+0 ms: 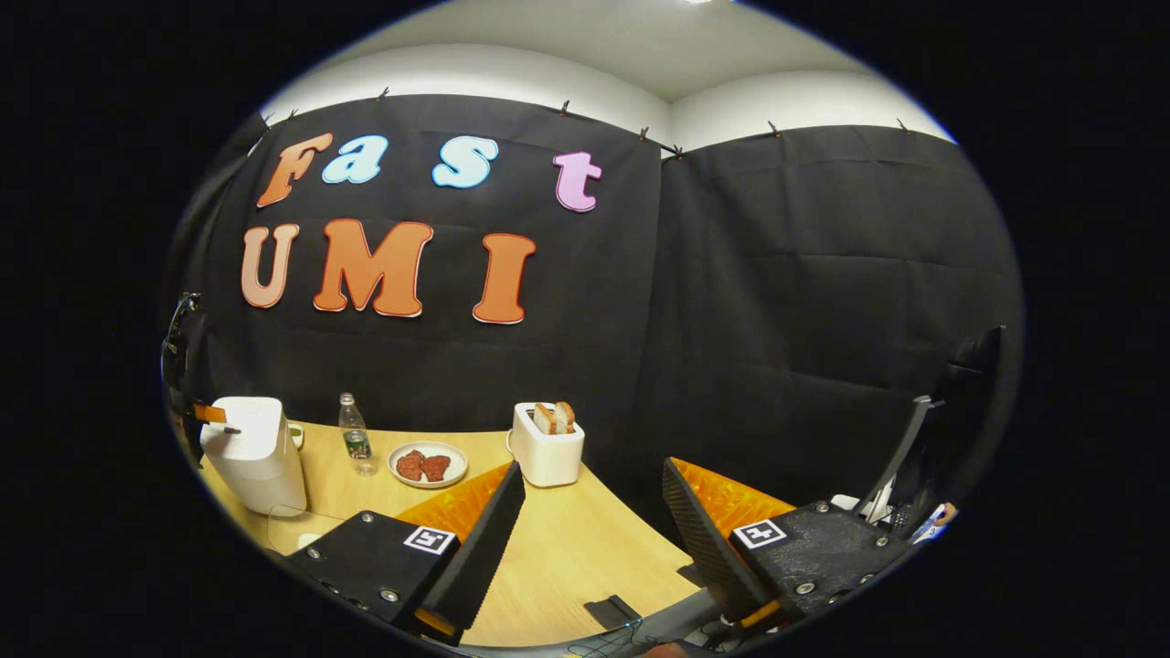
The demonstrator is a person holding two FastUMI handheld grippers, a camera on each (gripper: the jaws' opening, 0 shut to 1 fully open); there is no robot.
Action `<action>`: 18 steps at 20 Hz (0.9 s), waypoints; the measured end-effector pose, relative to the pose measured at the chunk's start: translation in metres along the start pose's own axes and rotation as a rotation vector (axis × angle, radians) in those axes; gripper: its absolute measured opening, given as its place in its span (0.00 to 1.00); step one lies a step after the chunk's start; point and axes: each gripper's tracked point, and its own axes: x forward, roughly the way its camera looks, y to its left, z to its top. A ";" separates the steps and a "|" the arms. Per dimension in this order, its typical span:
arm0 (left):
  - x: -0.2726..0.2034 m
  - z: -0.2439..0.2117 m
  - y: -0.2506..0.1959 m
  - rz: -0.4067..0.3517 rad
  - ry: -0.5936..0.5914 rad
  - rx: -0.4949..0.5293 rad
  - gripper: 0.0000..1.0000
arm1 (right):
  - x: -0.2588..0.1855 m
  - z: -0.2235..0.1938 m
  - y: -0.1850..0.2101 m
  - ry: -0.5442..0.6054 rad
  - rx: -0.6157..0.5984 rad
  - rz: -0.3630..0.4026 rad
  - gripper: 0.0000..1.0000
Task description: Close the left gripper, press the button to open the rice cooker; take a wooden spoon from the chopstick holder with the right hand, scoop a spoonful of rice and pour it into the rice cooker, then put the wooden spoon back into the chopstick holder.
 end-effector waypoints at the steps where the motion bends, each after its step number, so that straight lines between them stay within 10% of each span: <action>1: 0.003 -0.003 -0.001 -0.005 0.007 -0.009 0.05 | -0.001 -0.003 -0.002 0.007 0.001 -0.009 0.95; 13: 0.011 -0.008 0.001 0.002 0.020 -0.040 0.05 | -0.007 -0.025 0.014 0.081 0.059 0.009 0.95; 18: -0.057 0.097 0.003 0.062 -0.251 -0.009 0.05 | -0.003 -0.024 0.031 0.075 0.060 0.055 0.95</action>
